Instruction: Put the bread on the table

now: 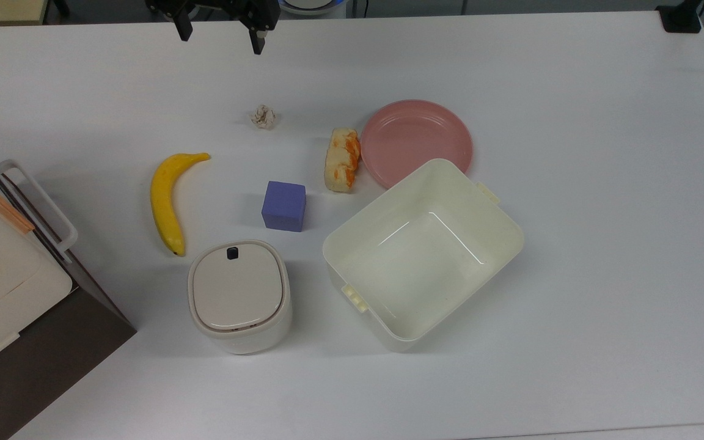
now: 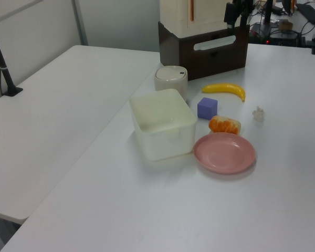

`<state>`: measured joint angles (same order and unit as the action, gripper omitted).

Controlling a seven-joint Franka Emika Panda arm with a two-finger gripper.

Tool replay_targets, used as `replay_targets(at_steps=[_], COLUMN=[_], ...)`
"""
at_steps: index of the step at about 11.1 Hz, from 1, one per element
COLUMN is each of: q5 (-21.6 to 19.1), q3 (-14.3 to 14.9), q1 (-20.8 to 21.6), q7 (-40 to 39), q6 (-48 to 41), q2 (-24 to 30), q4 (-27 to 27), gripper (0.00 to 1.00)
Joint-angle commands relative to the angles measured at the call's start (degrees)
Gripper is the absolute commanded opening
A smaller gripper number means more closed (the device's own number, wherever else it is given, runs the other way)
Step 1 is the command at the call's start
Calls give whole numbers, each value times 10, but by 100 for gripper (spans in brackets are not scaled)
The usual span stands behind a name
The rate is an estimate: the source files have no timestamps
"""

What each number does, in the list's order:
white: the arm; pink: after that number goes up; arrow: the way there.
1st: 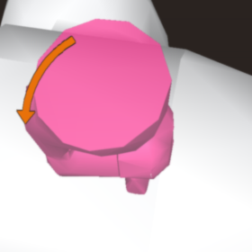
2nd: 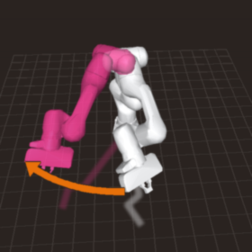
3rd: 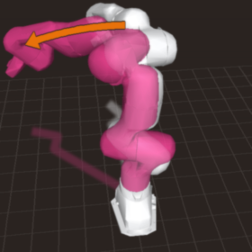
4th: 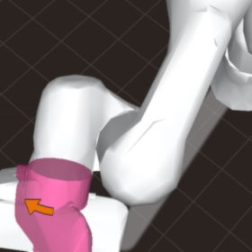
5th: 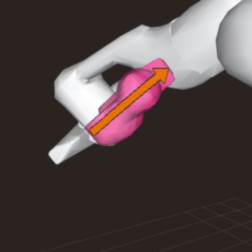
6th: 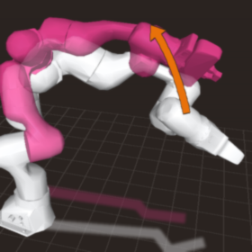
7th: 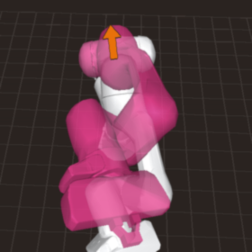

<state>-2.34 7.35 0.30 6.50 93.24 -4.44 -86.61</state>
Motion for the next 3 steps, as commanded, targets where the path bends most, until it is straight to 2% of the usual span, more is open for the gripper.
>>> replay_targets(at_steps=[1, 3], q5=[5, 5], q3=[12, 12], q1=[15, 15], q7=[-25, -33], q6=[-11, -11], q2=[19, 19], q4=[-21, -21], gripper=[100, 100])
